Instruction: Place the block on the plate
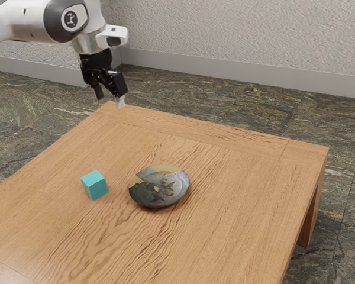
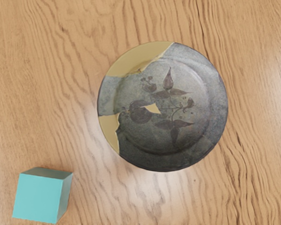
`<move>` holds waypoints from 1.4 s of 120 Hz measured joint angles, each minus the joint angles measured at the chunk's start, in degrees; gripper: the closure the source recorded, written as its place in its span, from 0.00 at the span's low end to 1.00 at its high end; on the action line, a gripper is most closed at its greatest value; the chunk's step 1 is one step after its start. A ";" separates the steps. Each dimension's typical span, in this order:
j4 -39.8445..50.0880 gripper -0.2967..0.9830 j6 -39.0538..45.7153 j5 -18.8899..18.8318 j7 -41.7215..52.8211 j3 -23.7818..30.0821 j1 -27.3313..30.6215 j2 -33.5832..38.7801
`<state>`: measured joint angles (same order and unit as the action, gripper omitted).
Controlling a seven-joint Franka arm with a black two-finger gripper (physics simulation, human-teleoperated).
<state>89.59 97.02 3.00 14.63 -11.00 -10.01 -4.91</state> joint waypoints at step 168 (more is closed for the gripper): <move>21.86 0.23 28.29 -1.32 20.66 -0.34 12.17 -13.55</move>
<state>111.45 125.31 1.67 35.29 -11.35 2.16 -18.46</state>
